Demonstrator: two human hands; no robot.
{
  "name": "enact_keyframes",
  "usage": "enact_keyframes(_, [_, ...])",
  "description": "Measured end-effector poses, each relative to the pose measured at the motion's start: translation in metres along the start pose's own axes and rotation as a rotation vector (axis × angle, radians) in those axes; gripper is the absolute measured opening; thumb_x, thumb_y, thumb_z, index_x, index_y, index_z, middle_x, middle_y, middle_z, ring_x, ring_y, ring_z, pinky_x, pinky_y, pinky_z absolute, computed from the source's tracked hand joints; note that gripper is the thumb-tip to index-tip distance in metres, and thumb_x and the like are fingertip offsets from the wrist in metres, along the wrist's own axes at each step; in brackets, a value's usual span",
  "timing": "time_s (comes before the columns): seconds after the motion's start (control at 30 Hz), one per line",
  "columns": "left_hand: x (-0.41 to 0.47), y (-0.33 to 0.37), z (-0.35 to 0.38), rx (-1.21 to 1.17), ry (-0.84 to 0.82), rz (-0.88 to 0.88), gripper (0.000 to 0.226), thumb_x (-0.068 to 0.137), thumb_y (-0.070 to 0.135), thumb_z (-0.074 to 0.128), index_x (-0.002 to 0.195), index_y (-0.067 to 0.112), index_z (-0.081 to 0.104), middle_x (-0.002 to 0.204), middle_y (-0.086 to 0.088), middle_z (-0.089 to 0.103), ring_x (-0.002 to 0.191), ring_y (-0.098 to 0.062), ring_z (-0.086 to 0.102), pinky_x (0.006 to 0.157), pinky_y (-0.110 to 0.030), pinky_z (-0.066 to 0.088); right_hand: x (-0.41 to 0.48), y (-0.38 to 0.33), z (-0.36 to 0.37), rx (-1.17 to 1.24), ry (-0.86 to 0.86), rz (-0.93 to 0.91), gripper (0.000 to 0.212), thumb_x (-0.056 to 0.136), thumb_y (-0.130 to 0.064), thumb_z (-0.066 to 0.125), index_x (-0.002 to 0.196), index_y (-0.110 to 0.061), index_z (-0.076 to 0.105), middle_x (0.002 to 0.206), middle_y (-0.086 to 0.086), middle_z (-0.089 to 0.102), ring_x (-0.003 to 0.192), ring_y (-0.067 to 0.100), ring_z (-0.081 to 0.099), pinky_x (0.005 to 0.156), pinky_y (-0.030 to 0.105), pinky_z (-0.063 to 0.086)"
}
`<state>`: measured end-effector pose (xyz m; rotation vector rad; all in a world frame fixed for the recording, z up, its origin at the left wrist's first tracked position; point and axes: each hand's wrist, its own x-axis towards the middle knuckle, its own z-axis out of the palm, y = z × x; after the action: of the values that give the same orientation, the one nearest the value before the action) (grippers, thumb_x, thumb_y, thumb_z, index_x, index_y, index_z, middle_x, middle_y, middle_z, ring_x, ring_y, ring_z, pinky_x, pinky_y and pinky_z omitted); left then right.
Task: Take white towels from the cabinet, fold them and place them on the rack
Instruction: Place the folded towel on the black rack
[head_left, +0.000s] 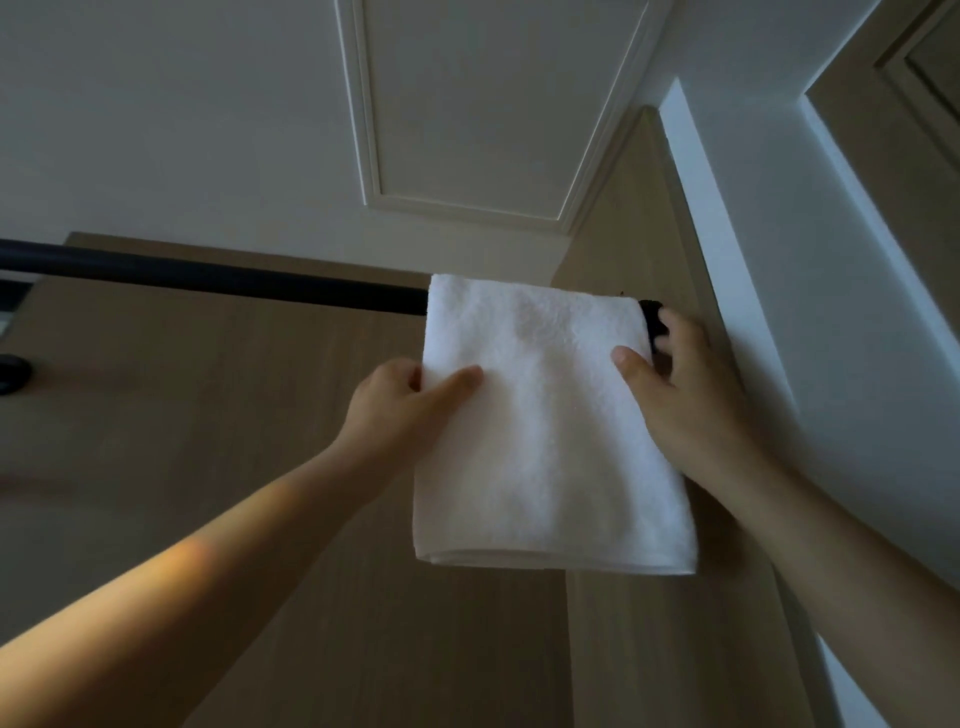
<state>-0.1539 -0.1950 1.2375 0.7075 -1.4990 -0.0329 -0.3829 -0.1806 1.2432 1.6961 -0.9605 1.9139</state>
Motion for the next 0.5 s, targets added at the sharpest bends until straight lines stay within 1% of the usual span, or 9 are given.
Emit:
enact_keyframes(0.03, [-0.002, 0.0, 0.0, -0.029, -0.033, -0.019, 0.042, 0.083, 0.05, 0.066, 0.096, 0.01, 0.069, 0.091, -0.002, 0.073, 0.08, -0.018, 0.072, 0.074, -0.039, 0.061, -0.003, 0.002, -0.001, 0.004, -0.056, 0.094, 0.061, 0.097, -0.044, 0.049, 0.149, -0.018, 0.031, 0.147, 0.003, 0.044, 0.128, 0.023, 0.048, 0.099, 0.033, 0.038])
enact_keyframes(0.1, [-0.004, 0.0, 0.001, -0.056, -0.044, -0.032, 0.037, 0.084, 0.044, 0.069, 0.098, 0.01, 0.068, 0.093, -0.003, 0.073, 0.083, -0.02, 0.072, 0.078, -0.043, 0.06, -0.005, 0.007, -0.001, -0.001, -0.169, 0.228, 0.047, 0.099, -0.045, 0.046, 0.133, -0.013, 0.046, 0.128, 0.006, 0.057, 0.103, 0.022, 0.058, 0.085, 0.036, 0.047])
enact_keyframes(0.13, [-0.004, 0.002, 0.001, -0.052, -0.017, -0.021, 0.034, 0.084, 0.041, 0.07, 0.098, 0.01, 0.068, 0.093, -0.004, 0.073, 0.083, -0.021, 0.071, 0.078, -0.043, 0.06, -0.005, 0.008, 0.0, 0.035, -0.188, 0.264, 0.039, 0.1, -0.043, 0.045, 0.121, -0.011, 0.053, 0.116, 0.007, 0.061, 0.093, 0.021, 0.06, 0.081, 0.037, 0.05])
enact_keyframes(0.2, [-0.002, 0.005, 0.001, -0.034, 0.048, 0.016, 0.033, 0.083, 0.038, 0.072, 0.099, 0.01, 0.066, 0.093, -0.004, 0.072, 0.083, -0.02, 0.069, 0.076, -0.042, 0.06, -0.006, 0.009, 0.003, 0.133, -0.159, 0.28, 0.029, 0.102, -0.036, 0.044, 0.104, -0.011, 0.059, 0.099, 0.006, 0.064, 0.085, 0.021, 0.061, 0.075, 0.037, 0.052])
enact_keyframes(0.23, [-0.001, 0.007, 0.001, -0.026, 0.068, 0.038, 0.034, 0.083, 0.038, 0.072, 0.099, 0.01, 0.066, 0.094, -0.004, 0.071, 0.083, -0.02, 0.069, 0.075, -0.041, 0.059, -0.005, 0.009, 0.005, 0.146, -0.113, 0.255, 0.027, 0.103, -0.033, 0.043, 0.095, -0.013, 0.059, 0.09, 0.004, 0.062, 0.078, 0.019, 0.06, 0.066, 0.032, 0.049])
enact_keyframes(0.3, [0.002, 0.009, 0.003, -0.009, 0.101, 0.085, 0.034, 0.082, 0.039, 0.072, 0.098, 0.009, 0.064, 0.093, -0.003, 0.07, 0.082, -0.02, 0.067, 0.073, -0.039, 0.059, -0.002, 0.009, 0.007, 0.075, 0.001, 0.175, 0.029, 0.103, -0.029, 0.041, 0.078, -0.018, 0.05, 0.072, -0.003, 0.052, 0.061, 0.012, 0.049, 0.051, 0.025, 0.033])
enact_keyframes(0.37, [0.009, 0.012, 0.004, 0.013, 0.159, 0.141, 0.035, 0.083, 0.039, 0.072, 0.096, 0.008, 0.063, 0.09, -0.002, 0.067, 0.08, -0.018, 0.065, 0.066, -0.032, 0.056, 0.005, 0.003, 0.009, 0.017, 0.092, 0.122, 0.028, 0.103, -0.027, 0.04, 0.079, -0.016, 0.047, 0.069, -0.005, 0.046, 0.057, 0.009, 0.043, 0.048, 0.021, 0.025])
enact_keyframes(0.43, [0.022, 0.018, 0.005, 0.056, 0.22, 0.196, 0.036, 0.083, 0.038, 0.071, 0.094, 0.006, 0.06, 0.085, 0.0, 0.063, 0.075, -0.013, 0.06, 0.058, -0.026, 0.048, 0.02, -0.003, 0.012, -0.019, 0.152, 0.089, 0.024, 0.103, -0.025, 0.041, 0.085, -0.012, 0.049, 0.073, -0.004, 0.049, 0.06, 0.01, 0.044, 0.045, 0.02, 0.022])
enact_keyframes(0.5, [0.038, 0.026, 0.005, 0.109, 0.262, 0.219, 0.034, 0.084, 0.038, 0.071, 0.089, 0.007, 0.057, 0.078, 0.004, 0.055, 0.068, -0.007, 0.052, 0.052, -0.021, 0.036, 0.038, -0.009, 0.017, -0.023, 0.172, 0.092, 0.022, 0.102, -0.023, 0.043, 0.085, -0.009, 0.048, 0.08, 0.003, 0.052, 0.07, 0.019, 0.047, 0.054, 0.025, 0.025])
